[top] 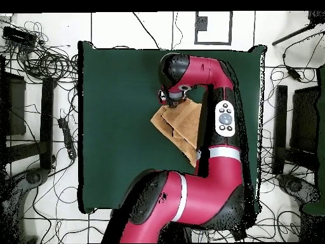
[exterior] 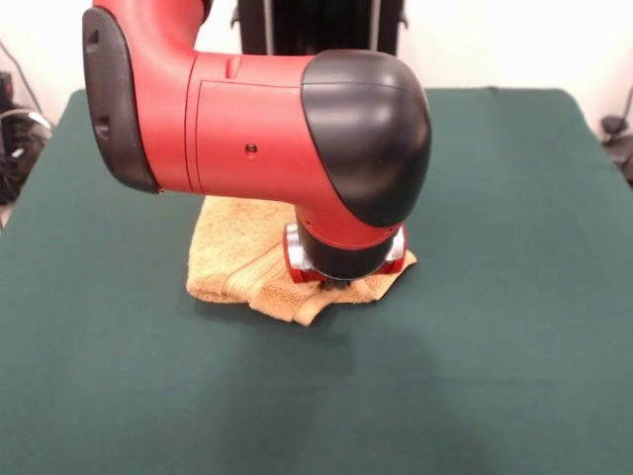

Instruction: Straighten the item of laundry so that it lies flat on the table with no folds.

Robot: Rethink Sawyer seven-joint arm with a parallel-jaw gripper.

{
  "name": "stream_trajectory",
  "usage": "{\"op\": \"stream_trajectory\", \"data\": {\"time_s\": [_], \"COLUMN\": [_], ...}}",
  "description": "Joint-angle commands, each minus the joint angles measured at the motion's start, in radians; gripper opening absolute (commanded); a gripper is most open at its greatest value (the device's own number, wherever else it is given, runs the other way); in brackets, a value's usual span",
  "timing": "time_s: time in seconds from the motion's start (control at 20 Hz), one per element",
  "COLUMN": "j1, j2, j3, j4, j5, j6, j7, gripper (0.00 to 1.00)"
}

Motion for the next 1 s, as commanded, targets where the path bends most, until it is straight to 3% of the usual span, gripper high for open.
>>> {"op": "stream_trajectory", "data": {"time_s": [0.05, 0.7, 1.0], "j1": [0.004, 0.004, 0.011], "j2": [0.041, 0.057, 0.101], "j3": [0.069, 0.086, 0.112], "j4": [0.017, -0.034, -0.078], "j5": [-0.011, 0.001, 0.034], "j6": [0.121, 0.19, 0.135], "j7": [-0.18, -0.173, -0.074], "gripper": [0.0, 0.0, 0.0]}}
